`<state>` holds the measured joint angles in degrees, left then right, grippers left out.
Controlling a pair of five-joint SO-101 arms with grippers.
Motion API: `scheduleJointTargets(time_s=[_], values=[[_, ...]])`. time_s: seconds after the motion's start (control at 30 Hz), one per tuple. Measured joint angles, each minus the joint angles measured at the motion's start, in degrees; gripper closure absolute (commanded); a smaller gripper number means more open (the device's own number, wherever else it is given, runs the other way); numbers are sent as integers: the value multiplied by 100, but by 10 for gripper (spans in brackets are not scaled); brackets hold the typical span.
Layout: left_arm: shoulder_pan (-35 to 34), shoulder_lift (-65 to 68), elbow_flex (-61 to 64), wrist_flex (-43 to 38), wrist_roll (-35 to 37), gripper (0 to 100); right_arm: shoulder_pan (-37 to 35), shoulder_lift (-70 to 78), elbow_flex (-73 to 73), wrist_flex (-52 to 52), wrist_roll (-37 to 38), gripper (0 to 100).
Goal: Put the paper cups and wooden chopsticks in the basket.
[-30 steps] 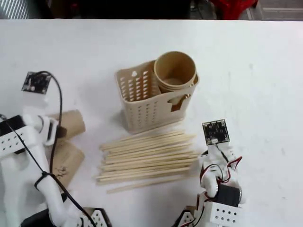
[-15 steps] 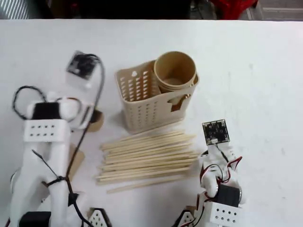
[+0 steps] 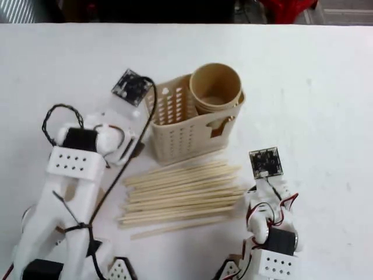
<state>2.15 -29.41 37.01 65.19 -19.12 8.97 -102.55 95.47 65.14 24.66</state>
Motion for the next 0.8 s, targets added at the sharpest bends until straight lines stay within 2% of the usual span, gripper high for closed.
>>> scheduleJointTargets(time_s=[0.23, 0.4, 0.6, 0.7, 0.8], values=[[0, 0, 941, -686, 0, 799, 0, 0, 0, 0, 0, 974], [0, 0, 1231, -985, 0, 977, 0, 0, 0, 0, 0, 974], [9, -44, 1248, -1011, 0, 977, 0, 0, 0, 0, 0, 974], [0, -44, 914, -695, 0, 977, 0, 0, 0, 0, 0, 974], [0, -44, 53, 70, 9, 977, 0, 0, 0, 0, 0, 974]])
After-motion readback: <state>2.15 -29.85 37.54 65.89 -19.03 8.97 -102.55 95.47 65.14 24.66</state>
